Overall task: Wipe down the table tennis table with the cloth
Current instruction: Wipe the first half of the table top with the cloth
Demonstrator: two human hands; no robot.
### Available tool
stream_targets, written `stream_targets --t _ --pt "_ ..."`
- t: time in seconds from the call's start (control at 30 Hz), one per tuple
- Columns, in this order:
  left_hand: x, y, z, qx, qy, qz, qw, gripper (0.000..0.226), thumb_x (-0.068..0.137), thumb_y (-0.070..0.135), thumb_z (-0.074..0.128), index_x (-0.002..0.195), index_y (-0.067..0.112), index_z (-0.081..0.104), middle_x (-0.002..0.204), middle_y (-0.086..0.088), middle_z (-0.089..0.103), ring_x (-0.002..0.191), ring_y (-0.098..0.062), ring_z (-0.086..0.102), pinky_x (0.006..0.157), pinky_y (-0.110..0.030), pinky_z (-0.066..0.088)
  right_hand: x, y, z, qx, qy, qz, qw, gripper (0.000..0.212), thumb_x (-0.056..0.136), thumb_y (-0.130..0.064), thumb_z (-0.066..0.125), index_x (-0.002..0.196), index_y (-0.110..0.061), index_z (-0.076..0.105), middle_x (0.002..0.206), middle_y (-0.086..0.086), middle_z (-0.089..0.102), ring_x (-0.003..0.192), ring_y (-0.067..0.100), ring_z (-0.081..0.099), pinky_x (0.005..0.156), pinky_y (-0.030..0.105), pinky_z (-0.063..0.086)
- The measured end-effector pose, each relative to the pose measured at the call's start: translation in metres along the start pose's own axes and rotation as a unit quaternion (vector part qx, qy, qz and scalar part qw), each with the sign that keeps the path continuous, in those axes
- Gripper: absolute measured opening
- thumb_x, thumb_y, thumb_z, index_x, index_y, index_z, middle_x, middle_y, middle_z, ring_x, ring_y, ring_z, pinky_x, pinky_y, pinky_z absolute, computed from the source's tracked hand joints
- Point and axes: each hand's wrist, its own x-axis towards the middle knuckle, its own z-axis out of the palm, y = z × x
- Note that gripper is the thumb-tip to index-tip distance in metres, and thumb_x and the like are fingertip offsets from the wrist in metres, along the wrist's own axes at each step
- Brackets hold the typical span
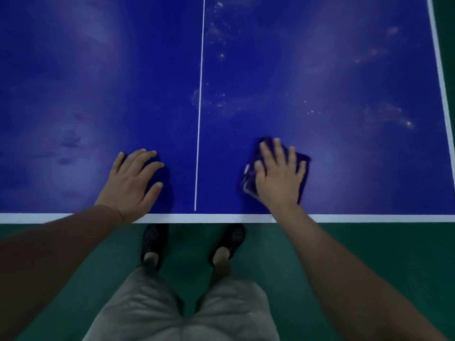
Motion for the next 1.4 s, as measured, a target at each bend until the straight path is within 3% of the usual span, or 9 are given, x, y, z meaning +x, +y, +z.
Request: stream_targets --t 0.1,0.3,0.5,0.63,0.8,0.93,1.1,1.2,1.4 --pt "0.007 0.048 0.01 -0.01 0.063 -0.097 0.993 0.052 0.094 0.04 0.037 0.128 0.005 0.058 0.147 -0.014 0.044 0.141 -0.036 0.034 0.122 -0.053 0.01 0.007 -0.025 0.003 0.062 0.021 0.086 0.994 0.056 0.1 -0.05 0.029 0.155 -0.041 0.03 0.168 -0.007 0.015 0.153 0.037 0.013 0.118 0.068 0.008" --pt "0.026 0.147 0.052 -0.063 0.091 -0.157 0.981 0.056 0.095 0.039 0.032 0.135 0.006 0.054 0.154 -0.015 0.04 0.146 -0.034 0.029 0.122 -0.056 0.008 -0.048 -0.016 0.025 0.056 0.025 -0.214 0.975 0.049 0.1 -0.05 0.039 0.148 -0.04 0.045 0.164 -0.008 0.03 0.152 0.032 0.022 0.12 0.063 0.011" --pt "0.061 0.19 0.08 -0.036 0.055 -0.083 0.994 0.055 0.097 0.04 0.033 0.142 0.012 0.048 0.159 -0.006 0.034 0.151 -0.025 0.02 0.124 -0.053 0.002 0.021 0.146 -0.012 0.013 0.017 0.056 0.998 0.057 0.098 -0.051 0.028 0.153 -0.042 0.036 0.166 -0.007 0.024 0.151 0.03 0.023 0.119 0.063 0.014" --pt "0.065 0.189 0.09 0.008 0.046 -0.085 0.995 0.056 0.1 0.044 0.031 0.145 0.014 0.044 0.16 -0.005 0.031 0.152 -0.024 0.017 0.124 -0.053 0.001 0.05 0.136 -0.016 0.08 0.039 0.218 0.972 0.058 0.1 -0.05 0.024 0.157 -0.037 0.029 0.168 -0.003 0.015 0.153 0.037 0.012 0.117 0.07 0.009" --pt "0.065 0.189 0.091 0.013 0.061 -0.076 0.995 0.054 0.101 0.044 0.03 0.143 0.013 0.046 0.158 -0.007 0.035 0.15 -0.025 0.022 0.123 -0.054 0.006 0.002 0.026 0.009 0.044 0.037 -0.111 0.992 0.055 0.098 -0.048 0.032 0.151 -0.038 0.041 0.166 -0.003 0.026 0.152 0.036 0.019 0.118 0.067 0.011" --pt "0.066 0.191 0.089 0.008 0.056 -0.079 0.995 0.056 0.1 0.045 0.029 0.143 0.012 0.046 0.159 -0.008 0.034 0.151 -0.027 0.021 0.123 -0.056 0.007 -0.007 0.079 0.009 0.032 0.024 -0.202 0.979 0.051 0.098 -0.049 0.04 0.147 -0.039 0.047 0.164 -0.007 0.031 0.151 0.031 0.025 0.12 0.063 0.014" --pt "0.065 0.191 0.085 -0.004 0.04 -0.082 0.996 0.06 0.1 0.047 0.028 0.145 0.01 0.046 0.16 -0.008 0.032 0.152 -0.027 0.018 0.123 -0.056 0.006 0.048 0.186 -0.021 0.021 0.015 0.071 0.997 0.057 0.097 -0.05 0.029 0.152 -0.038 0.04 0.165 -0.005 0.026 0.15 0.03 0.023 0.119 0.064 0.014" --pt "0.065 0.19 0.084 -0.009 0.03 -0.08 0.996 0.062 0.1 0.048 0.027 0.145 0.01 0.045 0.16 -0.008 0.031 0.153 -0.026 0.016 0.123 -0.056 0.005 0.069 0.159 -0.023 0.066 0.041 0.203 0.976 0.057 0.099 -0.048 0.029 0.155 -0.037 0.034 0.168 -0.004 0.019 0.153 0.033 0.015 0.118 0.068 0.01" --pt "0.065 0.189 0.082 -0.023 0.036 -0.075 0.996 0.063 0.099 0.049 0.029 0.146 0.01 0.044 0.16 -0.008 0.033 0.152 -0.027 0.019 0.123 -0.057 0.008 -0.007 0.039 0.011 0.019 0.03 -0.14 0.99 0.052 0.097 -0.047 0.038 0.149 -0.04 0.043 0.165 -0.007 0.027 0.153 0.031 0.02 0.12 0.064 0.011"
